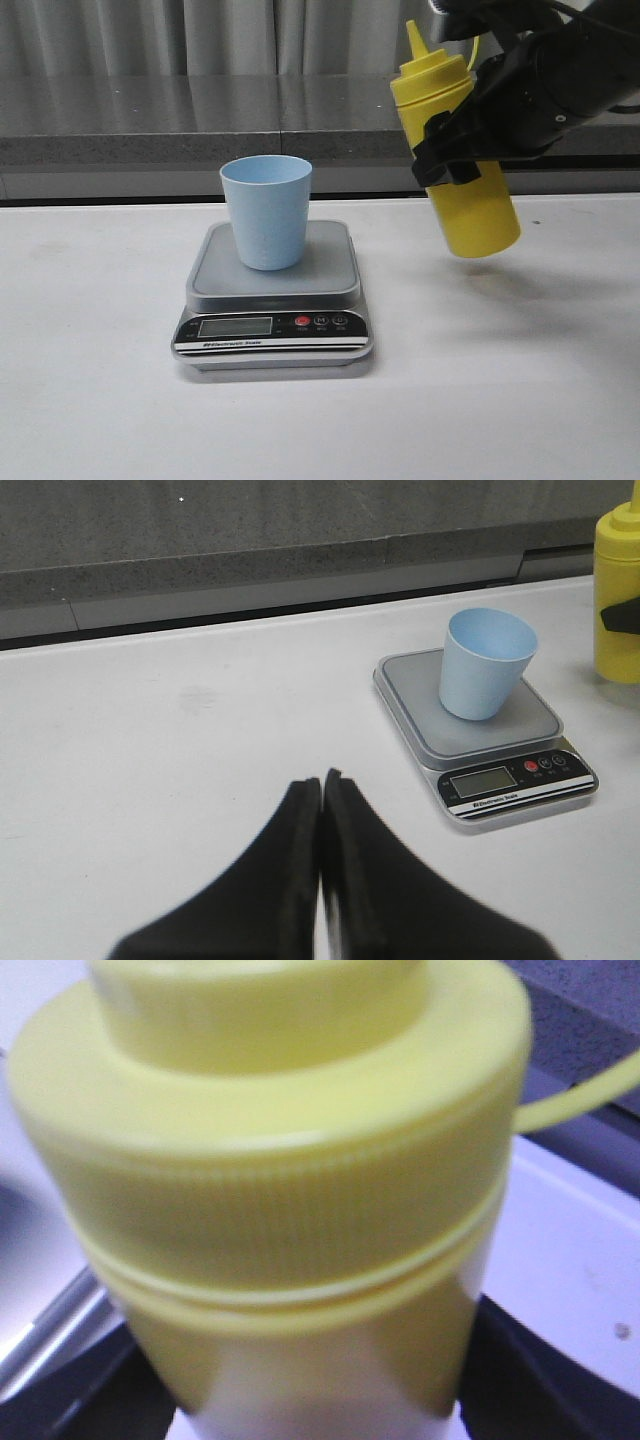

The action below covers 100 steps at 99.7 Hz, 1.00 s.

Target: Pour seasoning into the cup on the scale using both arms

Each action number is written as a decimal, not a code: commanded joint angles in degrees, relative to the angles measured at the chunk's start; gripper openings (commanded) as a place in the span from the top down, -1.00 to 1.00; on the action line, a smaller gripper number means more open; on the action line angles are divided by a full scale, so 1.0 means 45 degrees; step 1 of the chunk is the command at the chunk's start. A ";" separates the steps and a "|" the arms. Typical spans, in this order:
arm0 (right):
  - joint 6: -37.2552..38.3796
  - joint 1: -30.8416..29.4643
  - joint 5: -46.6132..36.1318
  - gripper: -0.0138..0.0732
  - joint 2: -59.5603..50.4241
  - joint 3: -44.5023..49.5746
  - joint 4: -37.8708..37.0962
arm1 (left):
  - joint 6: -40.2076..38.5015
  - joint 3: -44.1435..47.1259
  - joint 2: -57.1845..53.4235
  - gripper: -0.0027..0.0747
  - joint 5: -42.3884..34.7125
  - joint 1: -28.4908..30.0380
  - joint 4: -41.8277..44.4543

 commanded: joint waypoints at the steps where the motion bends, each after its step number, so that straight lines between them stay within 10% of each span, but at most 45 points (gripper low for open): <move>1: -0.0157 0.0035 0.0191 -0.27 -0.0633 -0.0830 -0.1413 | -0.0148 -0.0312 0.0111 0.97 -0.0872 0.0040 -0.0066; 100: -0.0157 0.2470 0.4178 -0.27 -0.0492 -0.3186 -1.2478 | -0.0148 -0.0312 0.0111 0.97 -0.0872 0.0040 -0.0066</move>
